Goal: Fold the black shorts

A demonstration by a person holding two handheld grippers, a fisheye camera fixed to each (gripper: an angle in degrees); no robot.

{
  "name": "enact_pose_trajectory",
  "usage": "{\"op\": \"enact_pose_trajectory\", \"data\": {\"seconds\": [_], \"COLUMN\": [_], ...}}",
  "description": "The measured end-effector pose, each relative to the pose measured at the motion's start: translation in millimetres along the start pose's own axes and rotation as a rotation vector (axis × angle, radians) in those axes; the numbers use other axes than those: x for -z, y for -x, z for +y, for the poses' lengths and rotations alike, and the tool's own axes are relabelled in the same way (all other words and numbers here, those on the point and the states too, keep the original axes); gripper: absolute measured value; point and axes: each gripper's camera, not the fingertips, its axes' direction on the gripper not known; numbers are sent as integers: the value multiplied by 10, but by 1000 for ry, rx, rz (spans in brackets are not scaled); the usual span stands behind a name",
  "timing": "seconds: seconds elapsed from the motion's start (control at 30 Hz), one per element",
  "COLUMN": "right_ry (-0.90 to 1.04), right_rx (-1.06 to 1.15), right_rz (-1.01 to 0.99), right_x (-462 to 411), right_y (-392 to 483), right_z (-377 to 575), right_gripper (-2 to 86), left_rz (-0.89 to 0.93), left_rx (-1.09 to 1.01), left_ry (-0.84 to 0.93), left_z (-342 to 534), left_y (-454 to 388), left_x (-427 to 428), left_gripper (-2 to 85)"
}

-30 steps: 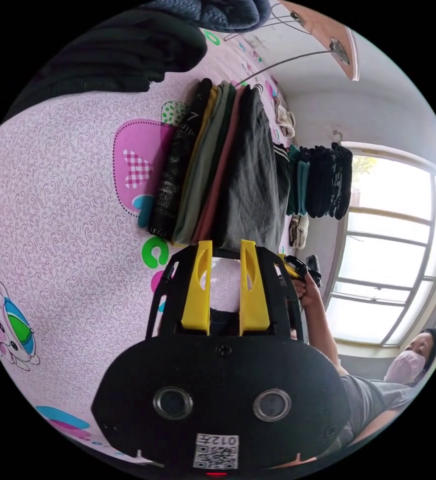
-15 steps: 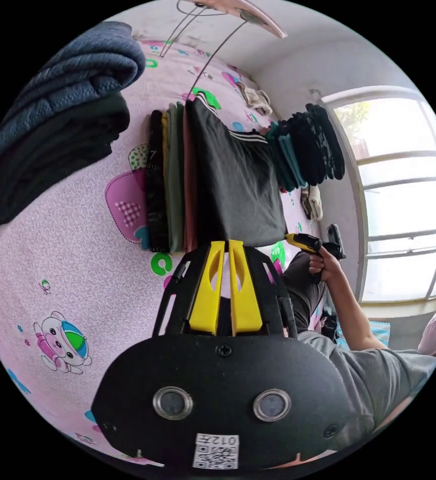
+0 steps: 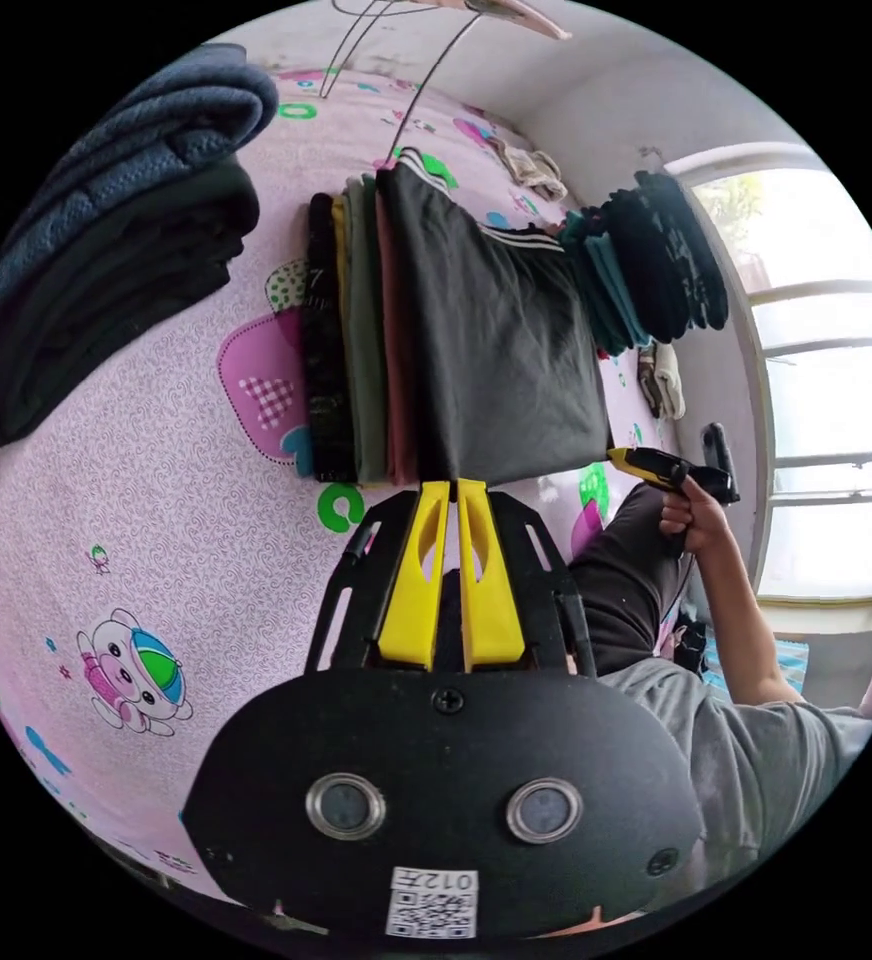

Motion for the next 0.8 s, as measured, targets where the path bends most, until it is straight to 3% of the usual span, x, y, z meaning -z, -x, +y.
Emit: {"op": "enact_pose_trajectory", "data": {"seconds": [0.4, 0.8], "right_ry": [58, 66], "right_rx": [31, -7], "right_rz": [113, 115], "right_x": [240, 773], "right_y": [810, 1675], "right_z": [-106, 54], "right_gripper": [-4, 24], "left_rz": [17, -11], "left_rx": [64, 124], "left_ry": [50, -54], "left_z": [250, 1051], "left_y": [-147, -603], "left_x": [-498, -715], "left_gripper": [1, 7]}}
